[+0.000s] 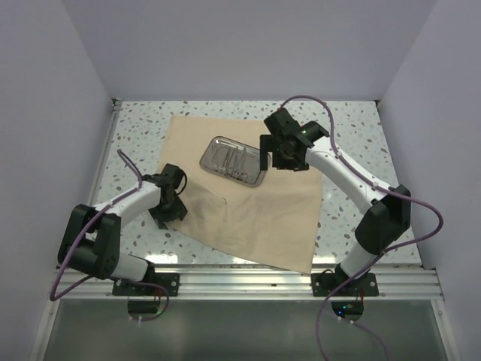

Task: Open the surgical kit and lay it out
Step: Smooth out the surgical kit at the center of the board.

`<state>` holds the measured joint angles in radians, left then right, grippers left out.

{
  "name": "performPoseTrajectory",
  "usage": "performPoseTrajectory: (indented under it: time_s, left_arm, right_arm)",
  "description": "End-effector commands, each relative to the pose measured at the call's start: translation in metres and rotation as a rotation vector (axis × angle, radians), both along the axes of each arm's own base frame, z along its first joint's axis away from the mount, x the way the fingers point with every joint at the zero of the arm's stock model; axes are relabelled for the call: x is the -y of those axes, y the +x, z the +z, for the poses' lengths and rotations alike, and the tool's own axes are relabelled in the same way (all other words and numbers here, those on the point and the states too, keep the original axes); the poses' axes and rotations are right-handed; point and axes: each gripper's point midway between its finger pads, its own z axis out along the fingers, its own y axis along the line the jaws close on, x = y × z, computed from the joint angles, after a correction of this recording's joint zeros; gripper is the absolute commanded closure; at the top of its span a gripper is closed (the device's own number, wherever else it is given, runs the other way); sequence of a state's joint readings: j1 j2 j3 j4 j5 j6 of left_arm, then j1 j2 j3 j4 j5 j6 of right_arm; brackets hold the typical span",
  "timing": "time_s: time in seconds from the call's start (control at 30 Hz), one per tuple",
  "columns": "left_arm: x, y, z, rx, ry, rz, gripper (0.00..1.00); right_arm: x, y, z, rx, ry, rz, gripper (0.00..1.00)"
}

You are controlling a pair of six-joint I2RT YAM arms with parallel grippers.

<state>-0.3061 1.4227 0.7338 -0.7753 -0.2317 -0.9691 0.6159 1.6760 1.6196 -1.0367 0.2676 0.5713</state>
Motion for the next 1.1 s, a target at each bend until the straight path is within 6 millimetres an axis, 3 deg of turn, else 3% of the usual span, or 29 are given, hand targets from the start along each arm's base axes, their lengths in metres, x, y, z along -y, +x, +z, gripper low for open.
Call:
performPoseTrajectory:
  time_s: [0.0,0.13,0.17,0.27,0.4,0.5,0.6,0.63,0.7,0.73,0.8,0.83,0.87,0.9,0.93,0.97,1.0,1.07]
  left_arm:
    - [-0.015,0.005,-0.027,-0.003,0.089,0.052,0.44]
    - [-0.013,-0.004,-0.029,-0.036,0.070,0.031,0.85]
    - [-0.013,-0.007,-0.025,-0.044,0.070,0.027,1.00]
    - [-0.013,-0.024,0.005,-0.052,0.072,0.034,1.00]
    - [0.003,-0.049,0.057,0.004,-0.028,0.003,1.00]
    - [0.011,-0.076,0.077,-0.023,-0.105,-0.032,1.00]
    - [0.026,-0.095,0.088,-0.068,-0.215,-0.087,0.56]
    - [0.032,-0.100,0.090,-0.087,-0.249,-0.100,0.26]
    - [0.048,-0.107,0.101,-0.120,-0.342,-0.128,0.16]
    - [0.056,-0.099,0.118,-0.079,-0.376,-0.147,0.01]
    - [0.065,-0.085,0.142,-0.006,-0.418,-0.170,0.00]
    - [0.070,-0.068,0.170,0.087,-0.436,-0.187,0.00]
    - [0.066,-0.054,0.179,0.137,-0.392,-0.182,0.00]
    - [0.064,-0.037,0.200,0.222,-0.370,-0.190,0.00]
    - [0.060,-0.029,0.204,0.243,-0.330,-0.206,0.00]
    - [0.042,-0.010,0.201,0.265,-0.199,-0.179,0.00]
    - [0.037,0.009,0.209,0.315,-0.156,-0.174,0.00]
    - [0.021,0.043,0.199,0.302,-0.053,-0.179,0.01]
  right_arm:
    - [0.002,0.008,-0.006,-0.010,0.021,0.047,0.02]
    - [0.010,0.013,-0.014,-0.030,0.022,0.035,0.03]
    - [0.013,0.015,-0.016,-0.034,0.024,0.026,0.03]
    - [0.019,0.020,-0.026,-0.043,0.026,0.011,0.03]
    - [0.029,0.029,-0.042,-0.061,0.037,-0.027,0.03]
    - [0.039,0.039,-0.056,-0.082,0.040,-0.065,0.04]
    - [0.049,0.055,-0.064,-0.092,0.028,-0.103,0.03]
    - [0.049,0.063,-0.059,-0.074,0.035,-0.111,0.02]
    - [0.059,0.072,-0.063,-0.089,0.023,-0.155,0.02]
    - [0.061,0.081,-0.056,-0.068,0.035,-0.169,0.02]
    - [0.070,0.091,-0.057,-0.066,0.039,-0.207,0.02]
    - [0.072,0.098,-0.051,-0.049,0.046,-0.220,0.01]
    - [0.078,0.103,-0.055,-0.055,0.047,-0.242,0.02]
    - [0.080,0.109,-0.052,-0.045,0.052,-0.257,0.02]
    - [0.085,0.112,-0.052,-0.046,0.053,-0.276,0.01]
    - [0.087,0.116,-0.063,-0.069,0.050,-0.288,0.02]
    - [0.088,0.121,-0.062,-0.068,0.063,-0.300,0.02]
    - [0.088,0.128,-0.082,-0.108,0.077,-0.312,0.01]
